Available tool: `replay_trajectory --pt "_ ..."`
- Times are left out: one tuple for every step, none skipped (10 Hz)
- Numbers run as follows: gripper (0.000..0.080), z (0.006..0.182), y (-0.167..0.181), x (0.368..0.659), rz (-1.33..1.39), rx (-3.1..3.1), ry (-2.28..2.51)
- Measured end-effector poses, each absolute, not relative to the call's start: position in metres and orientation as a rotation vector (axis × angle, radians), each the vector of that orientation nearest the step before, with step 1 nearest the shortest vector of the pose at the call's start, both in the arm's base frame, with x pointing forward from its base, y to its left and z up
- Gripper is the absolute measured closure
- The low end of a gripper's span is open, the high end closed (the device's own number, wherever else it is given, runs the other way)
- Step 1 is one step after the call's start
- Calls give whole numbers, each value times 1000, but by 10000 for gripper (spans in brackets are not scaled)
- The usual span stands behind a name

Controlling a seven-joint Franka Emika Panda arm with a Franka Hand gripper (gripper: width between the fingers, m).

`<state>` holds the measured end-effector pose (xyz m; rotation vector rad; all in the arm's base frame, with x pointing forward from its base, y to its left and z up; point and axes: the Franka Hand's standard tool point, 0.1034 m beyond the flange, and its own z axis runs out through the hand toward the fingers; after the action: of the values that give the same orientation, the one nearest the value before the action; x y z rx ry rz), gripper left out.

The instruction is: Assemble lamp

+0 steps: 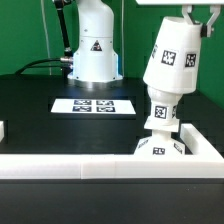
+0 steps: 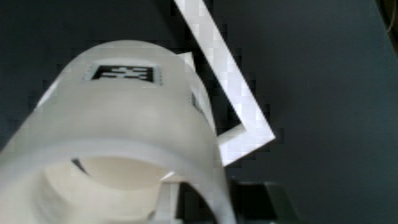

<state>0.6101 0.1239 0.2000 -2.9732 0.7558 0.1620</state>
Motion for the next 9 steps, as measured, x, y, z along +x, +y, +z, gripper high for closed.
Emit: replay_trajectory --pt "755 193 124 610 149 -2976 747" --pt "755 189 124 610 145 -2979 747" --pt "755 183 124 610 150 -2983 744" --pt "755 178 123 611 147 -2988 731" --pt "755 173 120 614 119 -2999 678" --pt "755 167 116 616 95 -3009 631" --pt "755 162 114 616 78 -3015 604" --pt "755 158 113 615 67 -3017 598" --pt "755 155 114 615 50 -3015 599"
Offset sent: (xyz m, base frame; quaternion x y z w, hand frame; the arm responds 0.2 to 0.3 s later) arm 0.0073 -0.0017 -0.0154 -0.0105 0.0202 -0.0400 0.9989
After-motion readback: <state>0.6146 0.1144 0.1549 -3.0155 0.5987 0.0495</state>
